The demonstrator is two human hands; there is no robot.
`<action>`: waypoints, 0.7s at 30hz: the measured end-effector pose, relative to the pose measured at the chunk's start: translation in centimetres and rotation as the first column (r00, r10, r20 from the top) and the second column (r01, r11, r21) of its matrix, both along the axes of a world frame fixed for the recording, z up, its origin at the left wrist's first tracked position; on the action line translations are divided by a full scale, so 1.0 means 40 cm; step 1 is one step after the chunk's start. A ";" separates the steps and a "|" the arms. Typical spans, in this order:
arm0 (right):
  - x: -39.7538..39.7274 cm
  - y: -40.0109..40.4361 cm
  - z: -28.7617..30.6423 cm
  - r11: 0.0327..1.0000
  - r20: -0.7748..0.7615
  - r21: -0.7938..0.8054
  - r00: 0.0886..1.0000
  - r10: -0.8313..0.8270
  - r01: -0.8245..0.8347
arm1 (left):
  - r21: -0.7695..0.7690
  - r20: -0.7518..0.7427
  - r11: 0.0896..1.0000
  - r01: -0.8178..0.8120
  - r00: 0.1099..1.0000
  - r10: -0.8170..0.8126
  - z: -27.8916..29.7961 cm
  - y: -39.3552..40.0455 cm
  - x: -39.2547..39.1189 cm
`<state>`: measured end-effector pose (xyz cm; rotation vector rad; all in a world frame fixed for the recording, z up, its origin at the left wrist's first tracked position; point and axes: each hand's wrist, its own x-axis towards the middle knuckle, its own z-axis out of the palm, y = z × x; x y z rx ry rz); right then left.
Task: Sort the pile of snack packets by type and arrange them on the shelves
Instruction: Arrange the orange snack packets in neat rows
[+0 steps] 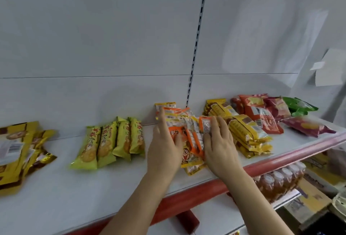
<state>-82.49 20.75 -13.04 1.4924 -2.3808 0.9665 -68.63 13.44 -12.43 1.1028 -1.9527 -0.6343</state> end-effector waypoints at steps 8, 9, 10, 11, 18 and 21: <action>-0.086 0.005 -0.036 0.970 -0.065 0.046 0.968 0.242 -0.239 | -0.380 0.332 0.909 -0.171 0.892 0.307 -0.060 0.040 -0.043; -0.089 0.010 -0.038 0.968 -0.065 0.075 0.967 0.245 -0.240 | -0.346 0.378 0.930 -0.123 0.889 0.258 -0.068 0.047 -0.047; -0.091 0.014 -0.038 0.965 -0.061 0.099 0.967 0.248 -0.241 | -0.300 0.418 0.948 -0.105 0.879 0.230 -0.070 0.060 -0.048; -0.094 0.016 -0.040 0.962 -0.058 0.122 0.966 0.253 -0.244 | -0.268 0.460 0.958 -0.106 0.859 0.224 -0.074 0.069 -0.047; -0.109 0.033 -0.051 0.948 -0.059 0.197 0.962 0.266 -0.250 | -0.197 0.668 0.959 -0.202 0.689 0.282 -0.073 0.120 -0.023; -0.105 0.037 -0.047 0.947 -0.042 0.200 0.963 0.266 -0.252 | -0.184 0.671 0.956 -0.227 0.681 0.291 -0.074 0.121 -0.024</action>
